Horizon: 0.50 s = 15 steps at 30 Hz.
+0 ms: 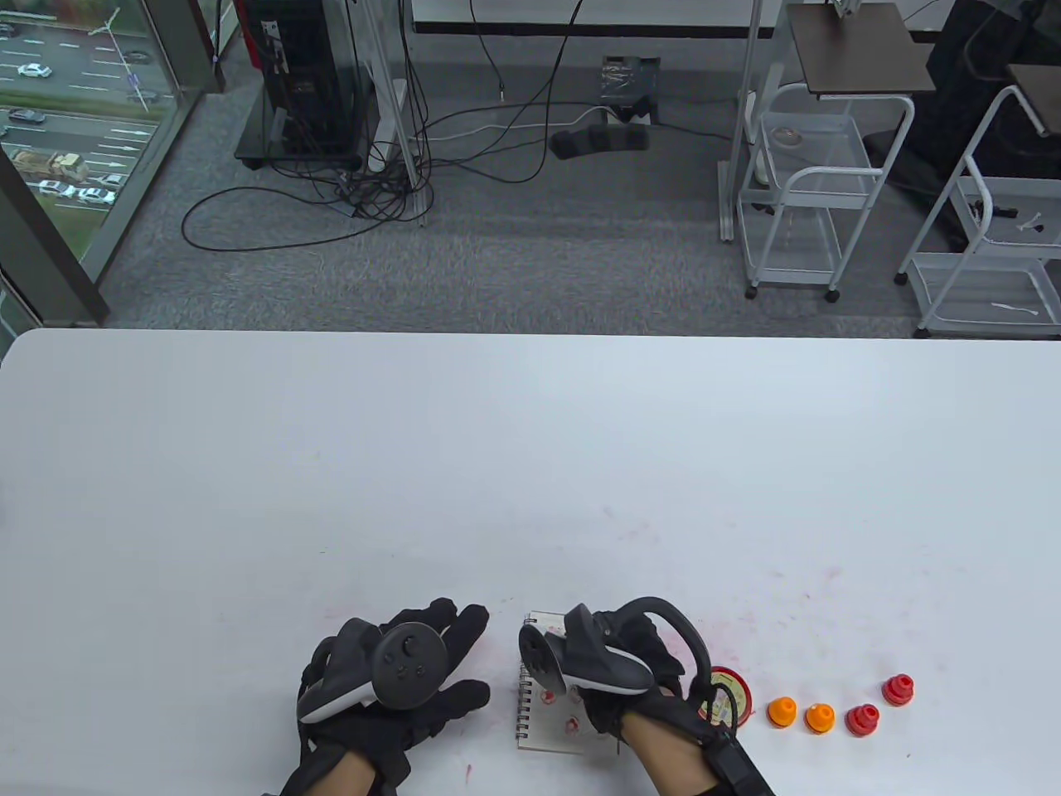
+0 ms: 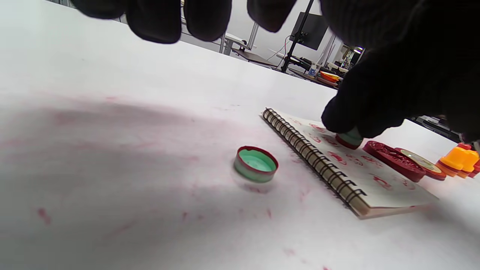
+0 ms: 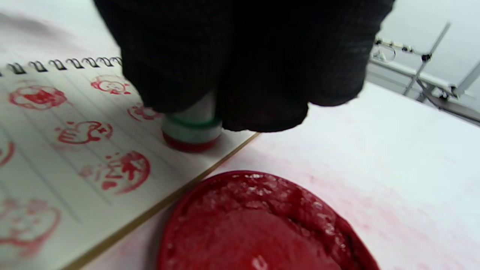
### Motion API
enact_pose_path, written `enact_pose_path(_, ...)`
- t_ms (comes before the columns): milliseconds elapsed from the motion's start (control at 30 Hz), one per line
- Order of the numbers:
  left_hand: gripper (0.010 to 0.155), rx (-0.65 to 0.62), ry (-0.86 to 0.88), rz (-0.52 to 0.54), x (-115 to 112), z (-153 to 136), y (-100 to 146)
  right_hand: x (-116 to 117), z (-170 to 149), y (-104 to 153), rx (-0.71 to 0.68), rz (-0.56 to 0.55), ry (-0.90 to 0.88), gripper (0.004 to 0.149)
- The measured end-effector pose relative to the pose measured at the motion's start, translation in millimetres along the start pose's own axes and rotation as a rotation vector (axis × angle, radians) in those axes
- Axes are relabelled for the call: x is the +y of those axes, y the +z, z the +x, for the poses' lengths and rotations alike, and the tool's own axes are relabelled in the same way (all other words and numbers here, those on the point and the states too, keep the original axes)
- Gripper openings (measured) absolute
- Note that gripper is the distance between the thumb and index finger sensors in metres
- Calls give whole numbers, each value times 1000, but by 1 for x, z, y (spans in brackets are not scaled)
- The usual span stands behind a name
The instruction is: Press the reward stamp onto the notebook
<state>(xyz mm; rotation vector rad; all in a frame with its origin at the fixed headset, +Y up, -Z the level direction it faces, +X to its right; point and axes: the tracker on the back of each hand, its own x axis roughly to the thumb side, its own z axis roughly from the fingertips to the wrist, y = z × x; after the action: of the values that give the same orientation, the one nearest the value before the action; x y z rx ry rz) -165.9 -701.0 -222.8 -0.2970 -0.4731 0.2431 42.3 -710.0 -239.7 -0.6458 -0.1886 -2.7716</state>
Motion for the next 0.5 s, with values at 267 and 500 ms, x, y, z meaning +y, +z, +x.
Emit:
enact_pose_path(267,86,-14,-23,-36,-6,4,-6,-26,-57,68,82,-454,-518,44)
enact_pose_path(500,81,-31,-91,-134,-22,9,-16,-2,-69,85,144,-658,-815,44)
